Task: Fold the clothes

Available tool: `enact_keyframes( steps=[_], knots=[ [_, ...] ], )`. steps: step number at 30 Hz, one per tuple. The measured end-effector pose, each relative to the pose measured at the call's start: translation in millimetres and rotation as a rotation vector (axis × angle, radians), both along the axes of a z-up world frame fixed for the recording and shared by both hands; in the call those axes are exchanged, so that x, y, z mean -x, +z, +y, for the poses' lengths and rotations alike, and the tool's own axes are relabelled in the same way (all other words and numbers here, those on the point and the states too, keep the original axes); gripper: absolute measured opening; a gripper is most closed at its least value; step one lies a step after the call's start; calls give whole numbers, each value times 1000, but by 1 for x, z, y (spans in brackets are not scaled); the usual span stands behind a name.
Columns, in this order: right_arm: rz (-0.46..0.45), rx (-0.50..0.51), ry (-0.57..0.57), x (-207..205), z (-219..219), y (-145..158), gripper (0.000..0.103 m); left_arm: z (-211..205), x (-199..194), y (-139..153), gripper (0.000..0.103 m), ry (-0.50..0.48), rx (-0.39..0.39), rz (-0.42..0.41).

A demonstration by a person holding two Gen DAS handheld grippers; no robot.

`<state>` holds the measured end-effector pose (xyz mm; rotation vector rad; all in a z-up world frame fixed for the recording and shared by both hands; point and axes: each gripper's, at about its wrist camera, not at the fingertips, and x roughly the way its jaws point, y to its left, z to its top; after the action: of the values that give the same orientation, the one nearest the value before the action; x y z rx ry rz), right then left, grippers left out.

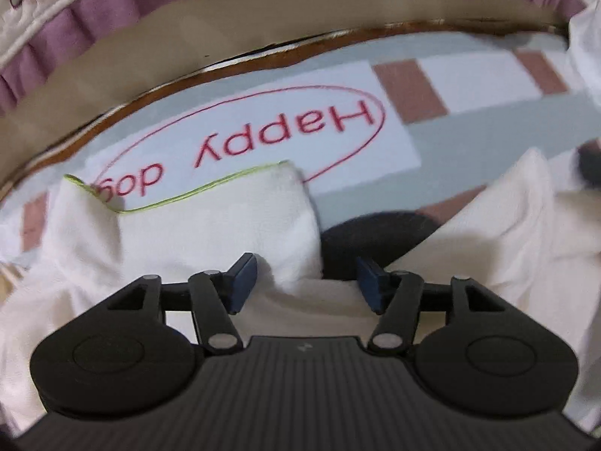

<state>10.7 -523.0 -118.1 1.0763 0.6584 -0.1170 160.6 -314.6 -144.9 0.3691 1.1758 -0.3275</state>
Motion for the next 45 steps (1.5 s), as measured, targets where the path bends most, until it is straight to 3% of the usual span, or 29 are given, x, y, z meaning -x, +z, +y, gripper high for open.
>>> enact_keyframes(
  steps=[2, 4, 5, 6, 7, 10, 14, 15, 19, 24, 27, 30, 33, 36, 40, 42, 45],
  knots=[
    [-37, -58, -38, 9, -13, 3, 44, 7, -1, -4, 70, 41, 23, -18],
    [-36, -65, -63, 13, -16, 3, 49, 14, -3, -7, 67, 82, 52, -37],
    [-35, -69, -76, 15, -18, 3, 50, 18, -4, -7, 50, 103, 76, -49],
    [-34, -73, -89, 18, -20, 3, 50, 20, -5, -5, 26, 90, 88, -68],
    [-33, -77, -101, 20, -22, 3, 50, 18, -4, -2, 6, 37, 87, -95],
    [-31, -88, -139, 27, -27, 2, 50, 24, -5, 19, 5, -16, 122, -181],
    [-19, -36, -192, 36, -33, 8, 50, 36, -21, 64, 5, 15, 109, -442],
    [-14, -14, -206, 38, -35, 10, 50, 40, -29, 70, 5, 38, 107, -474],
    [3, 18, -249, 40, -43, 12, 50, 52, -63, 63, 5, 137, 95, -490],
    [29, 186, -361, 49, -65, 31, 50, 32, -77, 15, 6, 18, -79, -462],
    [62, 248, -389, 63, -74, 38, 50, 28, -71, 10, 12, 20, -79, -454],
    [117, 358, -296, 79, -71, 58, 50, 41, -47, 32, 24, 77, 96, -428],
    [143, 516, -140, 99, -59, 79, 57, 53, -7, 50, 29, 41, 267, -377],
    [138, 687, 104, 117, -40, 81, 59, 54, 33, 50, 33, -16, 332, -346],
    [206, 915, 408, 129, -20, 51, 59, 46, 67, 37, 34, -31, 448, -240],
    [204, 942, 525, 133, -19, 33, 59, 41, 83, 29, 34, -66, 464, -221],
    [251, 849, 575, 123, -29, 4, 58, 41, 94, 24, 34, -66, 455, -217]
  ],
)
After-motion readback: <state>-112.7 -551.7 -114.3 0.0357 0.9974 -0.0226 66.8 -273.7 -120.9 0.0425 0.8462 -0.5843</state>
